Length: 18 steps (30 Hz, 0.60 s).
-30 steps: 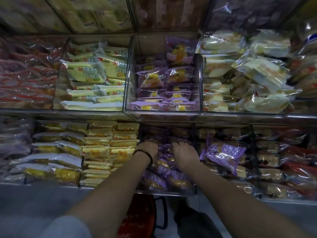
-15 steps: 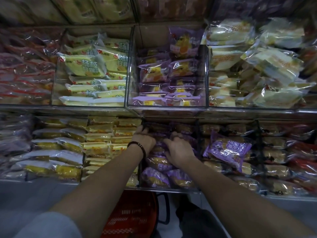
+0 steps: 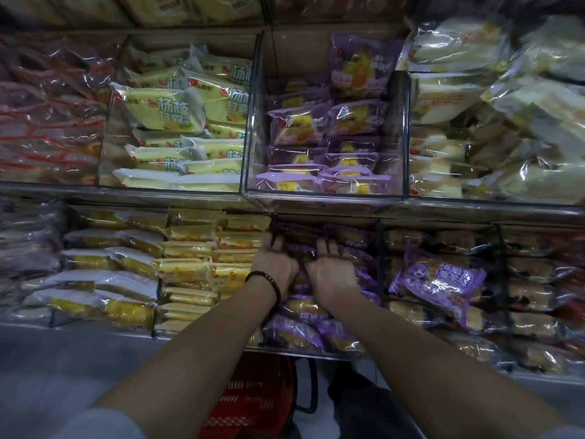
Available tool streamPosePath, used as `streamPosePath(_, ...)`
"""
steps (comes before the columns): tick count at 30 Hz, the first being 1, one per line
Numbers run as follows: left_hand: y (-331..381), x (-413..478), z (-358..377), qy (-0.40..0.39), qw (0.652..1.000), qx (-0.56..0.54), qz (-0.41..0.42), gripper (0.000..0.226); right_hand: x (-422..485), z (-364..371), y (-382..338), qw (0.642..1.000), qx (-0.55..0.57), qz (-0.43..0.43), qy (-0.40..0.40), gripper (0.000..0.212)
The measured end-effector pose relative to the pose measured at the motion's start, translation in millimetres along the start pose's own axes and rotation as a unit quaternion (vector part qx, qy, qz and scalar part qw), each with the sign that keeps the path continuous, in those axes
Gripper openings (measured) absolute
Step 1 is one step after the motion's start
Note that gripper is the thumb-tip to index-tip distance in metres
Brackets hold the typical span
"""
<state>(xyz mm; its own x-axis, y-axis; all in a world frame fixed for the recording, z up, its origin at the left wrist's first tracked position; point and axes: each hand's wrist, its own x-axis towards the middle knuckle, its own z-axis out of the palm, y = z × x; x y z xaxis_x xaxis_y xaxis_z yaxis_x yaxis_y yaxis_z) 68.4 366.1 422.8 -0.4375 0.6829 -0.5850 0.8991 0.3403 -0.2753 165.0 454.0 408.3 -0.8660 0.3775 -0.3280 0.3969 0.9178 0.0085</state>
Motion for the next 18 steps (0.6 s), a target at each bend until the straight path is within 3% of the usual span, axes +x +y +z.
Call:
streamPosePath(4,7,-2,3,0.02,0.999,-0.024,-0.031,0.037,-2,4,0,1.0,-0.004,0.015,-0.001,0.029)
streamPosePath(13,-3,6,-7,0.064,0.998,-0.025,-0.017,0.029,2,11,3,0.998,0.008,0.057,0.001,0.058)
streamPosePath(18,-14,9,-7,0.037,0.999,0.013,0.022,0.033,4,2,12,0.998,0.042,0.018,-0.043,0.067)
